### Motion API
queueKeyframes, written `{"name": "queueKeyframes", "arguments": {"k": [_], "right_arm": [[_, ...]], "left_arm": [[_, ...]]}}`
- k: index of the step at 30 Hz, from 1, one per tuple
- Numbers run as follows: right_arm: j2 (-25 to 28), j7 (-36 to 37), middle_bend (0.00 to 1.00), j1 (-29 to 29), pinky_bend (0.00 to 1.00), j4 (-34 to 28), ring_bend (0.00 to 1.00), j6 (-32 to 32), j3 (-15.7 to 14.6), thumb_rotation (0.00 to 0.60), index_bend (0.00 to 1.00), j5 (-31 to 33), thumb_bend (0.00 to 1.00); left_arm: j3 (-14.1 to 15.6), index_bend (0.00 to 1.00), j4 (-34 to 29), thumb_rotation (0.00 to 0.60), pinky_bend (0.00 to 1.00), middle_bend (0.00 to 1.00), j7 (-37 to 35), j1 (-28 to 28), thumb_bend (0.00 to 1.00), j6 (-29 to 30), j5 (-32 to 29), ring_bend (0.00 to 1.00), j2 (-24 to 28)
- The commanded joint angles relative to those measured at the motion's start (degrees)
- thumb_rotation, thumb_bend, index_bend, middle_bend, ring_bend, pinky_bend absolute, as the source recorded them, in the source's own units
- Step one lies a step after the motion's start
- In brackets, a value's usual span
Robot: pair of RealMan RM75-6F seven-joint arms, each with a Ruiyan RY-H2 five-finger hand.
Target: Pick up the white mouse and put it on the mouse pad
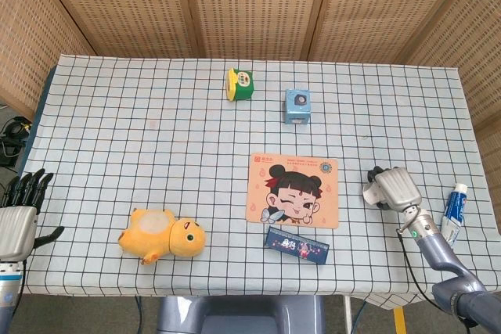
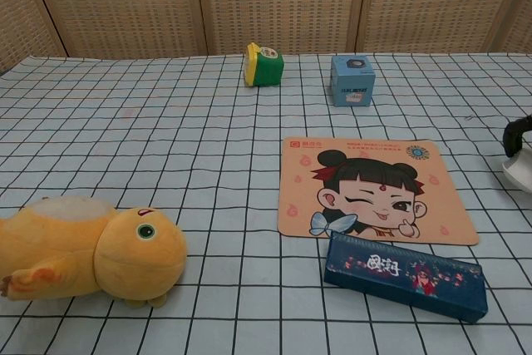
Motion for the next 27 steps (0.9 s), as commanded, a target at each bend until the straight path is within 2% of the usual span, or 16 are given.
{"name": "queueKeyframes", "arguments": {"k": [1,6,10,19,27], "right_arm": [[0.73,-0.79,0.63,0.69,0.64,-1.49,0.6,1.29,0.6,0.6,0.8,-0.86,0.22],[1.67,-3.59,0.63,2.45,0.64,-4.76,0.6,2.71,1.15,0.6,0.8,-2.76,0.22],[1.11,-8.87,0.63,5.1,0.64,-5.7,0.6,3.79,1.13,0.6,0.8,-6.05,0.22],[-1.11,-14.2,0.63,11.49,0.64,-8.25,0.6,1.71,1.95,0.6,0.8,-9.94,0.21],[-2.98,-14.05,0.63,17.16,0.64,-8.49,0.6,1.9,-1.37,0.6,0.8,-18.03,0.21]], "left_arm": [[-0.05,0.0,0.01,0.6,0.0,0.0,-0.17,0.04,0.0,0.09,-0.04,0.0,0.02],[-0.15,0.0,0.08,0.6,0.0,0.0,-0.72,0.06,0.0,0.05,-0.2,0.0,0.16],[-0.23,0.0,0.32,0.6,0.0,0.0,-0.79,0.04,0.0,0.01,-0.33,0.0,0.12],[-0.5,0.0,0.41,0.6,0.0,0.0,-1.75,-0.06,0.0,-0.44,-0.93,0.0,0.47],[-0.46,0.0,1.11,0.6,0.0,0.0,-3.03,-0.52,0.0,-2.1,-1.68,0.0,0.77]]}}
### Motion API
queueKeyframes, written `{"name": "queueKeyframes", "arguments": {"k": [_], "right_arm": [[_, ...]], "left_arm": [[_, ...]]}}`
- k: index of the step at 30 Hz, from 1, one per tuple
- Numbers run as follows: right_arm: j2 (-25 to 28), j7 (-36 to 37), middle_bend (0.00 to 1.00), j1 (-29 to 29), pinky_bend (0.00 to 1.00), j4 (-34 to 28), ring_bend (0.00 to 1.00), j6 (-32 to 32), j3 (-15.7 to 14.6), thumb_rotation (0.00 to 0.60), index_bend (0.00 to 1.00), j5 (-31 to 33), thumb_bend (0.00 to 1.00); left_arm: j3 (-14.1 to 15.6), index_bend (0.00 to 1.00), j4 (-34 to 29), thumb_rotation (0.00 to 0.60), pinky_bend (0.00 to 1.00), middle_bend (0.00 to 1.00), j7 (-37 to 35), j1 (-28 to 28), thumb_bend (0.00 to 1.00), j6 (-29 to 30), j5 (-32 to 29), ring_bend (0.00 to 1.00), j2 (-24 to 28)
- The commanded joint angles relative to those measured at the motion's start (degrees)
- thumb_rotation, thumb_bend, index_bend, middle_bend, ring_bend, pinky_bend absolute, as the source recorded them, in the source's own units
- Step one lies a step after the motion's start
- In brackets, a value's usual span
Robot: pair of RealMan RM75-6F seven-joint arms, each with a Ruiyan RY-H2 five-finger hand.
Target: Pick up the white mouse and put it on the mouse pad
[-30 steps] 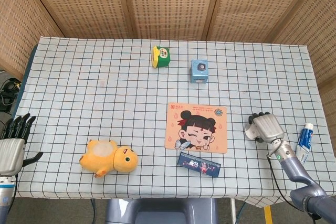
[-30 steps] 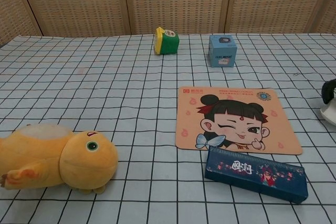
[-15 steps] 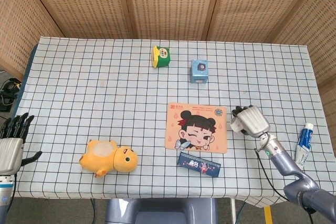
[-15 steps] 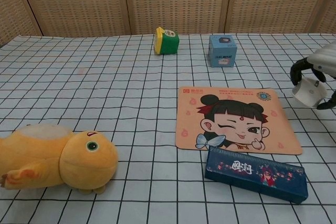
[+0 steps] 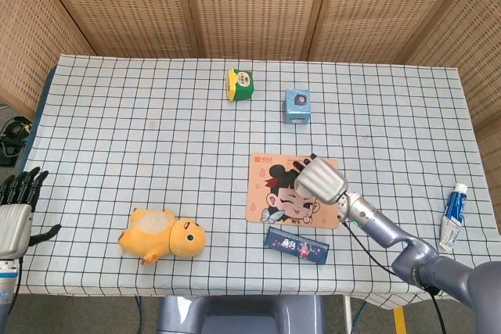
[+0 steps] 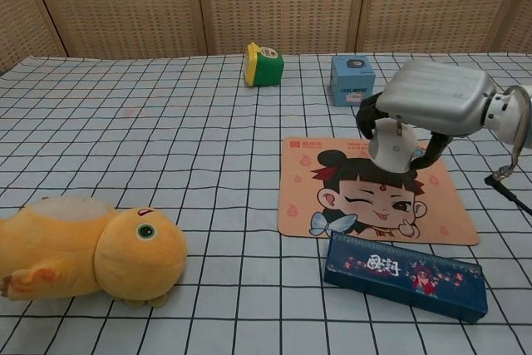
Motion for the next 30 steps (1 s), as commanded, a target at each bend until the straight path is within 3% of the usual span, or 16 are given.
{"name": "queueKeyframes", "arguments": {"k": [1,12,26,28,30], "right_arm": [[-1.18,0.44,0.63,2.58,0.64,0.7,0.6,0.05,-2.19,0.6,0.8,-3.74,0.21],[-5.15,2.78,0.63,4.48,0.64,6.52,0.6,-0.19,-5.79,0.6,0.8,-6.9,0.21],[-8.24,3.95,0.63,4.58,0.63,12.93,0.6,1.28,-6.61,0.6,0.8,-6.34,0.21],[-8.47,4.08,0.59,4.54,0.58,13.48,0.57,1.8,-6.87,0.6,0.79,-6.58,0.2],[-8.87,3.69,0.54,4.49,0.45,14.41,0.52,2.11,-7.23,0.6,0.76,-6.79,0.2]], "left_arm": [[0.04,0.0,0.33,0.6,0.0,0.0,-0.46,-0.25,0.0,-0.72,-0.38,0.0,0.1],[-0.05,0.0,0.55,0.6,0.0,0.0,-0.71,-0.3,0.0,-0.6,-0.44,0.0,0.05],[-0.04,0.0,0.4,0.6,0.0,0.0,-0.5,-0.32,0.0,-0.64,-0.62,0.0,0.07],[-0.05,0.0,0.41,0.6,0.0,0.0,-0.52,-0.29,0.0,-0.58,-0.65,0.0,0.06],[-0.05,0.0,0.38,0.6,0.0,0.0,-0.54,-0.31,0.0,-0.63,-0.69,0.0,0.07]]}}
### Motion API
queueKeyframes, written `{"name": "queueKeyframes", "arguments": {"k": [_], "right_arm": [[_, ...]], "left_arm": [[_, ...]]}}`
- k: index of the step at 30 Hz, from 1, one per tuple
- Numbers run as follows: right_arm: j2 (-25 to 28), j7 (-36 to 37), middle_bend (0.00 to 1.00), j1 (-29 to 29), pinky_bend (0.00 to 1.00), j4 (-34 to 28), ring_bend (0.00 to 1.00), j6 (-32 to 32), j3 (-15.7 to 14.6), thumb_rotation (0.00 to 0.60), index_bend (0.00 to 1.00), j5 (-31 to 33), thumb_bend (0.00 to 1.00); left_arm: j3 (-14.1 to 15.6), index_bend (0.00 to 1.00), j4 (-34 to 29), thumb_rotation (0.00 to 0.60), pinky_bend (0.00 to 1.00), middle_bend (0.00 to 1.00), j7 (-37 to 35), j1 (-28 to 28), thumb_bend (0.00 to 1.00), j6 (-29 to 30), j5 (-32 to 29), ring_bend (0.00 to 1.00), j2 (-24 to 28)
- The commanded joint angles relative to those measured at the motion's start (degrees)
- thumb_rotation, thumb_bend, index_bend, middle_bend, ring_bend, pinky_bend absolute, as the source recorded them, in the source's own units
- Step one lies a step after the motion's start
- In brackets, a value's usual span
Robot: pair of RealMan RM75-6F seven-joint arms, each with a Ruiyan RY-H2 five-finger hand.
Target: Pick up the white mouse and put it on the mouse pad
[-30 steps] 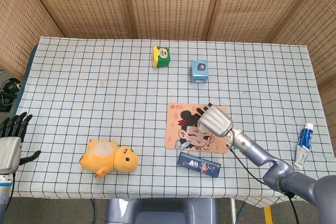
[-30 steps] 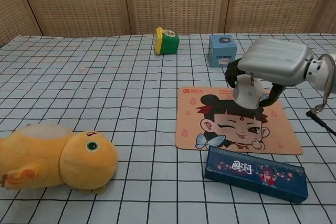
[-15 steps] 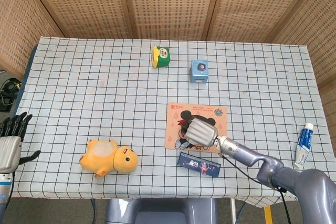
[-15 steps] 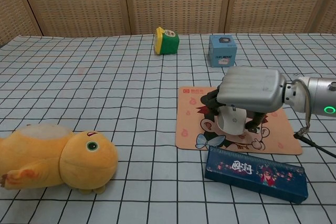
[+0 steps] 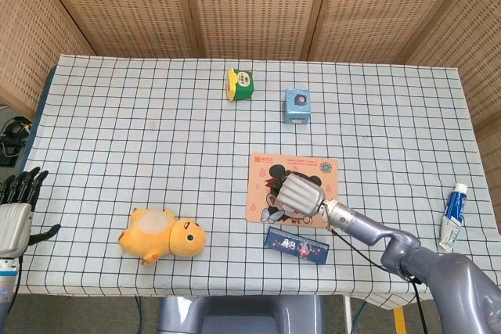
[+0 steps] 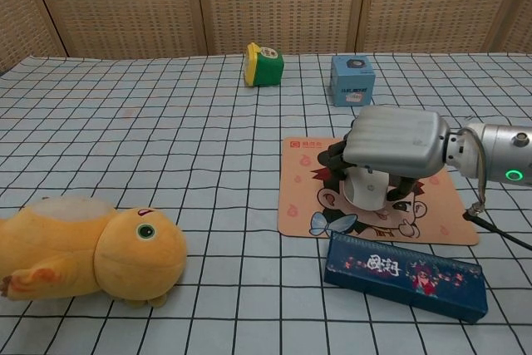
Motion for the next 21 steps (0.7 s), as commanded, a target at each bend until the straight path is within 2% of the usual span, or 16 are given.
{"name": "queueKeyframes", "arguments": {"k": [1,4,8,11,14,16,21], "right_arm": [[-0.62,-1.03,0.51,-0.1,0.36,1.32,0.49,0.56,-0.45,0.6,0.73,-0.37,0.2],[-1.47,-2.99,0.41,-0.8,0.21,2.42,0.39,0.77,-0.24,0.6,0.64,0.31,0.2],[-1.8,-4.88,0.3,-1.18,0.12,2.76,0.28,0.85,-0.1,0.6,0.5,0.93,0.2],[-1.72,-5.53,0.22,-1.27,0.07,2.64,0.2,1.02,-0.09,0.6,0.41,1.1,0.19],[-1.41,-6.21,0.09,-1.47,0.02,2.08,0.06,1.07,0.05,0.6,0.31,1.54,0.19],[-1.08,-7.0,0.05,-1.74,0.0,1.43,0.02,1.14,0.2,0.6,0.27,1.94,0.19],[1.17,-12.3,0.0,-3.71,0.0,-2.74,0.0,0.64,0.36,0.6,0.2,3.63,0.18]], "left_arm": [[0.04,0.0,-0.03,0.6,0.0,0.0,-0.03,-0.03,0.0,-0.06,0.03,0.0,-0.01],[0.0,0.0,-0.09,0.6,0.0,0.0,-0.05,0.02,0.0,0.09,0.03,0.0,0.04],[-0.06,0.0,-0.16,0.6,0.0,0.0,-0.14,0.08,0.0,0.14,-0.12,0.0,0.14],[-0.06,0.0,-0.2,0.6,0.0,0.0,-0.2,0.07,0.0,0.13,-0.12,0.0,0.19],[-0.05,0.0,-0.2,0.6,0.0,0.0,-0.17,0.06,0.0,0.04,-0.2,0.0,0.22],[-0.05,0.0,-0.2,0.6,0.0,0.0,-0.21,0.03,0.0,-0.02,-0.21,0.0,0.24],[-0.1,0.0,-0.28,0.6,0.0,0.0,-0.64,0.05,0.0,0.12,-0.12,0.0,0.41]]}}
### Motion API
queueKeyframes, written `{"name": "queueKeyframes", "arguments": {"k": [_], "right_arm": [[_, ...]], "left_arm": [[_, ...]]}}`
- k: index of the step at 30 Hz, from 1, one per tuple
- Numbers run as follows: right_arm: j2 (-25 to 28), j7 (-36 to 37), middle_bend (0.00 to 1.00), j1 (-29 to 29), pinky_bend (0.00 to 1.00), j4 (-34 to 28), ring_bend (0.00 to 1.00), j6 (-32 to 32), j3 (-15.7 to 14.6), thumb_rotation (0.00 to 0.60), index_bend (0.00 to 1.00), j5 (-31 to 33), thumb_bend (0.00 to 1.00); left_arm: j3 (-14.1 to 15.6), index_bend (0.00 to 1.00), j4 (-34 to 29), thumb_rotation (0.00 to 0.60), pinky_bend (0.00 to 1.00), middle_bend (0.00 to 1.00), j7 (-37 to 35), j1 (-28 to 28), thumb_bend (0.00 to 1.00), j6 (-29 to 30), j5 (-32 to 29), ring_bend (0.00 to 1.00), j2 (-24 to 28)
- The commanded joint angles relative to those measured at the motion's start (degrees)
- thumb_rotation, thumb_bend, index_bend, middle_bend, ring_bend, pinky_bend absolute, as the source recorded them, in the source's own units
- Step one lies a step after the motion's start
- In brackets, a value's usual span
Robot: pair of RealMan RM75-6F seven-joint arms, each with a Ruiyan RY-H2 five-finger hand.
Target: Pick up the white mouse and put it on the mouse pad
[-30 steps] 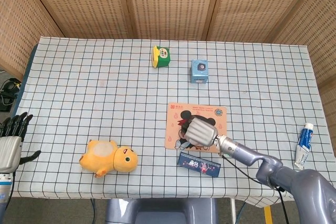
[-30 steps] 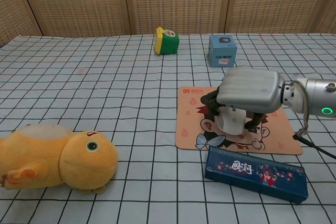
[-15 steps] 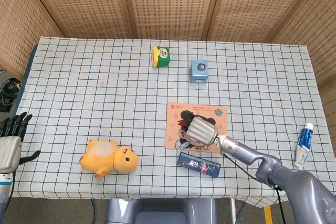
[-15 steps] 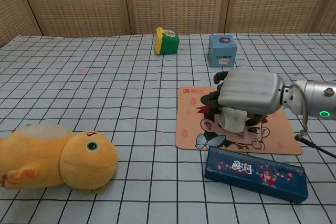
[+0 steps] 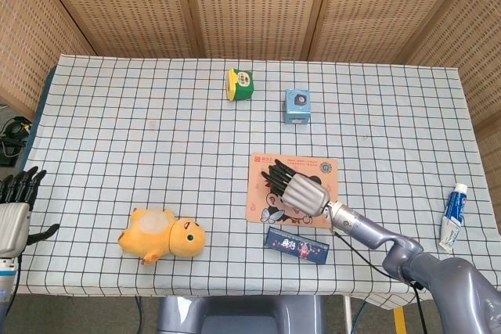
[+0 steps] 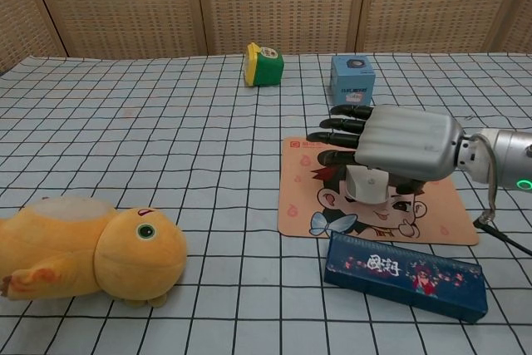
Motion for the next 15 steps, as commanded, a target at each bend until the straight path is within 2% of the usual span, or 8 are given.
{"name": "queueKeyframes", "arguments": {"k": [1,5,9,15], "right_arm": [[2.0,-4.47,0.0,-1.58,0.0,-3.27,0.0,-0.64,0.23,0.6,0.19,1.48,0.18],[5.09,-10.31,0.0,-3.77,0.0,-7.49,0.0,-0.42,1.18,0.6,0.19,3.72,0.18],[7.96,-13.63,0.0,-7.95,0.0,-11.22,0.0,4.38,3.67,0.6,0.19,7.32,0.18],[9.88,-8.47,0.0,-14.98,0.0,-16.83,0.0,11.43,7.31,0.6,0.18,14.43,0.18]], "left_arm": [[0.05,0.0,-0.05,0.6,0.0,0.0,-0.16,0.07,0.0,0.17,0.15,0.0,0.08],[0.13,0.0,-0.03,0.6,0.0,0.0,-0.53,0.3,0.0,0.65,0.45,0.0,0.2],[0.2,0.0,-0.17,0.6,0.0,0.0,-0.72,0.61,0.0,1.31,0.76,0.0,0.37],[0.21,0.0,-0.55,0.6,0.0,0.0,-0.59,1.01,0.0,2.41,1.26,0.0,0.42]]}}
